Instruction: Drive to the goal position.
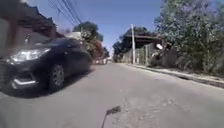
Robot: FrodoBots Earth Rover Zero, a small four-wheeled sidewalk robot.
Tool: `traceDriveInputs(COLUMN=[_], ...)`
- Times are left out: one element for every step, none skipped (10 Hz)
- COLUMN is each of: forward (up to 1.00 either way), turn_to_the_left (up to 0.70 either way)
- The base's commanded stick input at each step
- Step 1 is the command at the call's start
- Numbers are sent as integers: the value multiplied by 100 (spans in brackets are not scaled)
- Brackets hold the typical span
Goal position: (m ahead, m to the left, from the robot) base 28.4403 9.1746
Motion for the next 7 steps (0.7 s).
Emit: traceDriveInputs(forward=[100,100,100,100,100,100,100], turn_to_the_left=[-6,-6,-7,-7,-9,-10,-10])
